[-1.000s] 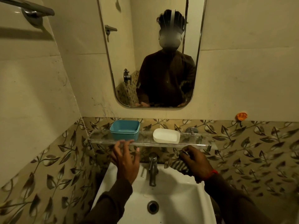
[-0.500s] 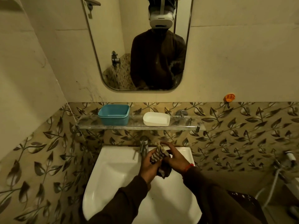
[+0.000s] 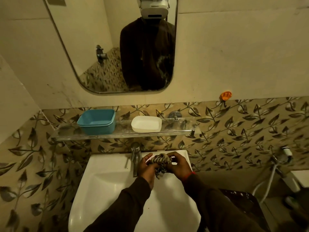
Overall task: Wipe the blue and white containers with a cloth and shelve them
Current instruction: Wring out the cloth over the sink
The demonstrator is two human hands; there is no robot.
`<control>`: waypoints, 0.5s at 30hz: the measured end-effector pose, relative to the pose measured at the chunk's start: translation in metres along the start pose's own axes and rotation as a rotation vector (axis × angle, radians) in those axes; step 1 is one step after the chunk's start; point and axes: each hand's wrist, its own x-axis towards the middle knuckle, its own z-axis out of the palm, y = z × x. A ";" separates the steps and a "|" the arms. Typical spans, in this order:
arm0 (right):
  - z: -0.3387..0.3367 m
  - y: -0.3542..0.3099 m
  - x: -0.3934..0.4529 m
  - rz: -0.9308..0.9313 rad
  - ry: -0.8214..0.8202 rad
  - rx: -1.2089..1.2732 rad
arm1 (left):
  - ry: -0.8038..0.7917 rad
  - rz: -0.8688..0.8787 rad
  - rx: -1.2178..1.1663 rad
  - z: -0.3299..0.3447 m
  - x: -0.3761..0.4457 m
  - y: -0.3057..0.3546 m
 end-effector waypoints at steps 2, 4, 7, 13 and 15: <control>-0.001 0.005 0.009 0.031 0.053 0.067 | 0.012 0.002 0.053 0.008 0.012 -0.003; -0.002 0.010 0.020 0.055 0.099 0.117 | 0.055 0.001 0.149 0.015 0.023 -0.006; -0.002 0.013 0.034 0.111 0.113 0.247 | 0.071 -0.108 0.245 0.020 0.032 -0.007; 0.004 0.019 0.039 0.195 -0.056 0.544 | -0.066 0.007 0.097 0.007 0.032 0.000; 0.010 0.014 0.035 0.176 -0.114 0.461 | -0.023 0.146 0.101 -0.006 0.024 0.006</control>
